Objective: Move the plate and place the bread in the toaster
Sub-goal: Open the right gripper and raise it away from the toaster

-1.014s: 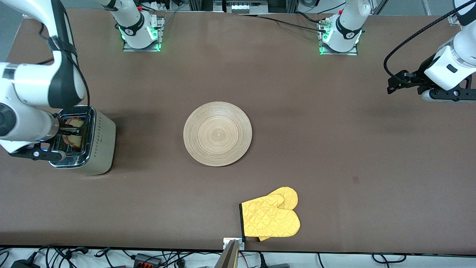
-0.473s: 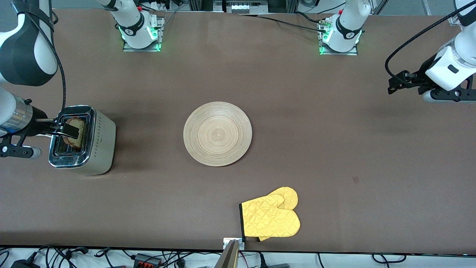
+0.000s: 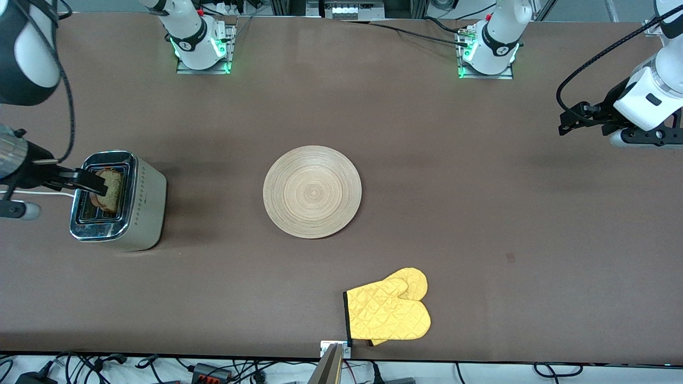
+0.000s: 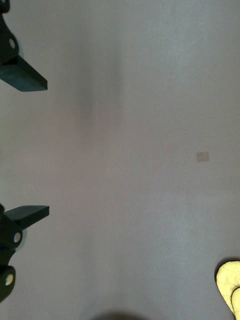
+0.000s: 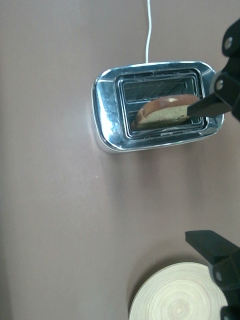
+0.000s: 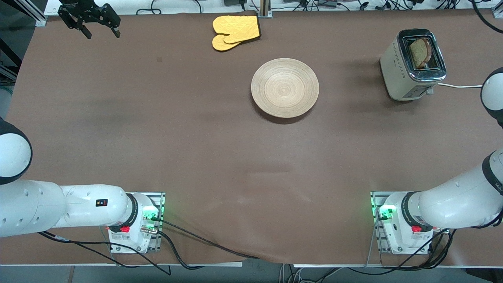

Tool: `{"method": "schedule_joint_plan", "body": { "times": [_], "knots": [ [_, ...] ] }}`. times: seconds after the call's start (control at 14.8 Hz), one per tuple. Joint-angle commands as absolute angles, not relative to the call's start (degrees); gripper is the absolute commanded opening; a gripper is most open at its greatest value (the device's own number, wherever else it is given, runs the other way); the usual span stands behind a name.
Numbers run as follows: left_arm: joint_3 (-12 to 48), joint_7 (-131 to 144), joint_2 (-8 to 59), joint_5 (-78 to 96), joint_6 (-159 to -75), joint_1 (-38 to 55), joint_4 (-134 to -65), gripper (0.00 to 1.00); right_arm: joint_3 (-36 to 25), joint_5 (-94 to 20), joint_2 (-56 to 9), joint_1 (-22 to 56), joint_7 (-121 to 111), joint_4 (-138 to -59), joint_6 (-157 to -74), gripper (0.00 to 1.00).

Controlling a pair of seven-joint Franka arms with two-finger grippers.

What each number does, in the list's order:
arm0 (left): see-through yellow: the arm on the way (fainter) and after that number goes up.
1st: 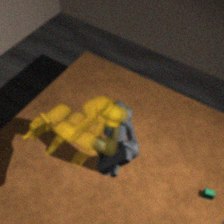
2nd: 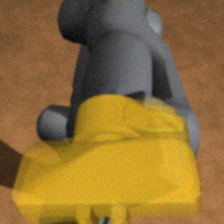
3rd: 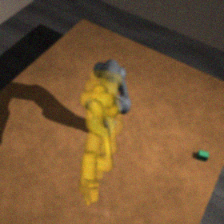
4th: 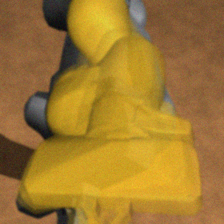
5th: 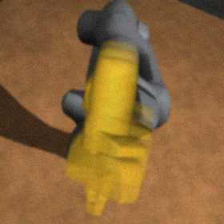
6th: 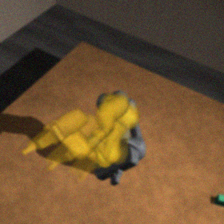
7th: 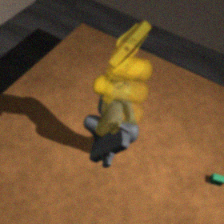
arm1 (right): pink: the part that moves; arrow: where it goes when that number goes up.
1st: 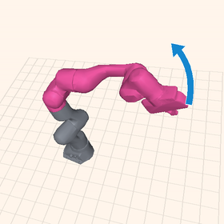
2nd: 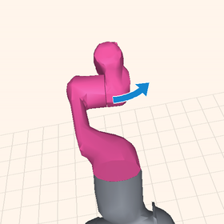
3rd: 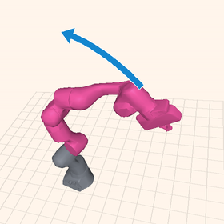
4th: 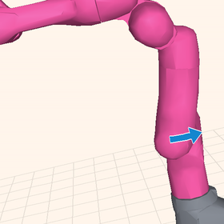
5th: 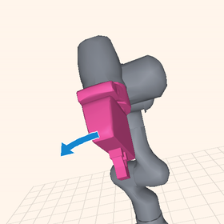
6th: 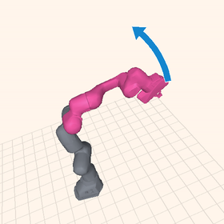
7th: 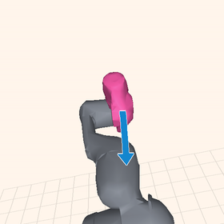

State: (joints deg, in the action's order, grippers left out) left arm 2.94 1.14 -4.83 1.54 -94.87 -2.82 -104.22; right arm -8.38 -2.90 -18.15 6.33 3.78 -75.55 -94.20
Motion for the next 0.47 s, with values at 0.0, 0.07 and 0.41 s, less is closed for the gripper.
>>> {"method": "schedule_joint_plan", "body": {
  "times": [0.0, 0.07, 0.41],
  "knots": [
    [2.8, 1.3, -4.1, 2.9, -93.6, -3.1, -102.6, 1.0, -4.1, -3.2, -16.3, 0.9, 1.1, -76.3, -95.4, 1.0],
    [2.8, 1.3, -4.1, 2.9, -93.6, -3.3, -102.6, 1.0, -3.7, -2.7, -15.9, -0.1, -0.2, -76.8, -95.4, 1.0],
    [2.8, 1.3, -4.0, 2.9, -93.6, -3.6, -102.6, 1.0, -0.8, -0.8, -13.4, -2.4, -0.8, -80.0, -96.2, 1.0]
  ]
}}
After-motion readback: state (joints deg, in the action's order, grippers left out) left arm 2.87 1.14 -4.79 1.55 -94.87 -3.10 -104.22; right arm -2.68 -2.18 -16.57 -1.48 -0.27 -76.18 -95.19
